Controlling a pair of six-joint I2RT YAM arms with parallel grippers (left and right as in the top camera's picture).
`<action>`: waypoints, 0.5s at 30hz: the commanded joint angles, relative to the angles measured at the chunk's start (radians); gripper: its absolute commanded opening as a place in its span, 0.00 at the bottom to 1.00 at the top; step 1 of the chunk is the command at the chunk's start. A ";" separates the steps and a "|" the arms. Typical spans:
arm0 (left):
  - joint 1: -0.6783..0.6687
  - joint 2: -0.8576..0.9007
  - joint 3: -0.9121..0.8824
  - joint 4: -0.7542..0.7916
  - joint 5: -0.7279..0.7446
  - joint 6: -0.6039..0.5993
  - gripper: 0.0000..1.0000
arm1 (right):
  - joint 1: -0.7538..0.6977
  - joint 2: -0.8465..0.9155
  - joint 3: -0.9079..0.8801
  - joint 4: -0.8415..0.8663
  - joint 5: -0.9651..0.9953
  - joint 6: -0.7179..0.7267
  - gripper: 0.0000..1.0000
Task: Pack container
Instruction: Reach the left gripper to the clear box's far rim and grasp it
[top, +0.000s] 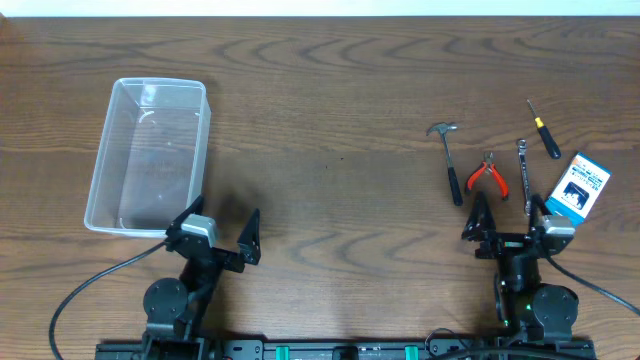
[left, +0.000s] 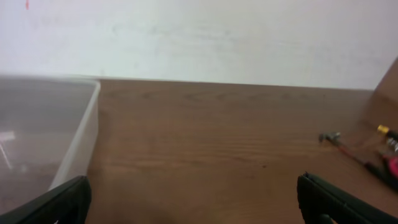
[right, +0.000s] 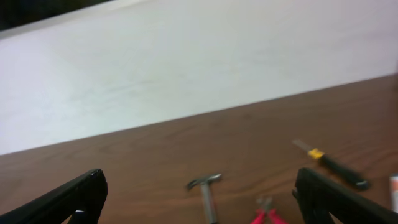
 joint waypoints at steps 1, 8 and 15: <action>0.004 0.072 0.138 -0.026 -0.068 -0.117 0.98 | -0.014 0.069 0.097 -0.044 -0.108 0.076 0.99; 0.004 0.465 0.563 -0.283 -0.183 -0.041 0.98 | -0.014 0.410 0.389 -0.177 -0.185 -0.102 0.99; 0.004 0.928 1.109 -0.888 -0.284 -0.076 0.98 | -0.012 0.801 0.798 -0.611 -0.183 -0.262 0.99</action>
